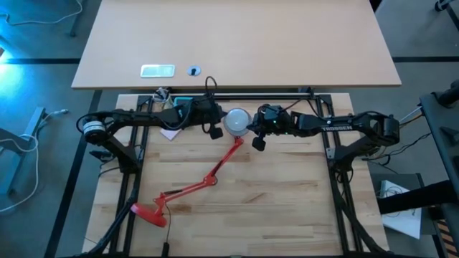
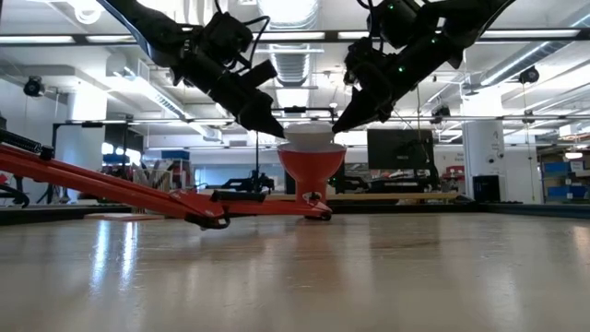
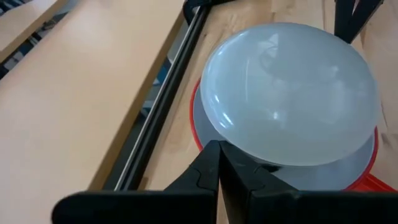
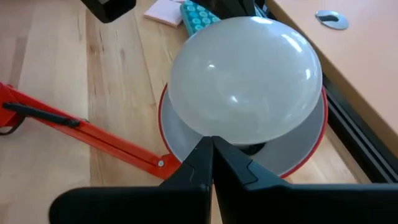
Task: Screw lightbulb
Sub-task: Remove the light bulb from the red lamp
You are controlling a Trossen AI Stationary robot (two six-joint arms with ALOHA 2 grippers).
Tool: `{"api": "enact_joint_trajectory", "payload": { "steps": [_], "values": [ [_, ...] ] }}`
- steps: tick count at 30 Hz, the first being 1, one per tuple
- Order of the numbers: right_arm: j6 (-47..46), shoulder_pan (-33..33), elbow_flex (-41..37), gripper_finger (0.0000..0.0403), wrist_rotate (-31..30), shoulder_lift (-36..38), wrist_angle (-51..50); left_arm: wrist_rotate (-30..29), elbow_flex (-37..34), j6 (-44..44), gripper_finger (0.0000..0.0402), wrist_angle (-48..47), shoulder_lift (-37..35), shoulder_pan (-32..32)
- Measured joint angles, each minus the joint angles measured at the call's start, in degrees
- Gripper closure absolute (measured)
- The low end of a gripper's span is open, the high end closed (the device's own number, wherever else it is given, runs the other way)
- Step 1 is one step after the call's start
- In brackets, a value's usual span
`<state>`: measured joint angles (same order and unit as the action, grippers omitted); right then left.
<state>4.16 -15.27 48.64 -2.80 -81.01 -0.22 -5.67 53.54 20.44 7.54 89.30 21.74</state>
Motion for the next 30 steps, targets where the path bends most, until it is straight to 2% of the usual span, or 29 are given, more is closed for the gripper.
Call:
{"api": "enact_joint_trajectory", "payload": {
  "steps": [6,21,25,30],
  "values": [
    [0.3,-0.1,-0.1,0.0403,-0.4,0.0,0.1,-0.7,0.0,-0.5,0.0401,-1.2,-0.2,-1.2],
    [3.0,-0.6,0.0,0.0403,-8.8,0.4,0.3,1.2,0.0,-2.9,0.0401,-6.6,-4.0,-3.9],
    [2.7,-0.5,0.0,0.0403,-8.0,0.9,-1.1,-0.8,0.0,-2.9,0.0401,-7.3,-4.2,-2.9],
    [1.9,-0.5,0.0,0.0403,-2.4,1.0,-1.9,-2.4,0.0,-2.7,0.0401,-2.9,-3.7,1.3]
  ]
}}
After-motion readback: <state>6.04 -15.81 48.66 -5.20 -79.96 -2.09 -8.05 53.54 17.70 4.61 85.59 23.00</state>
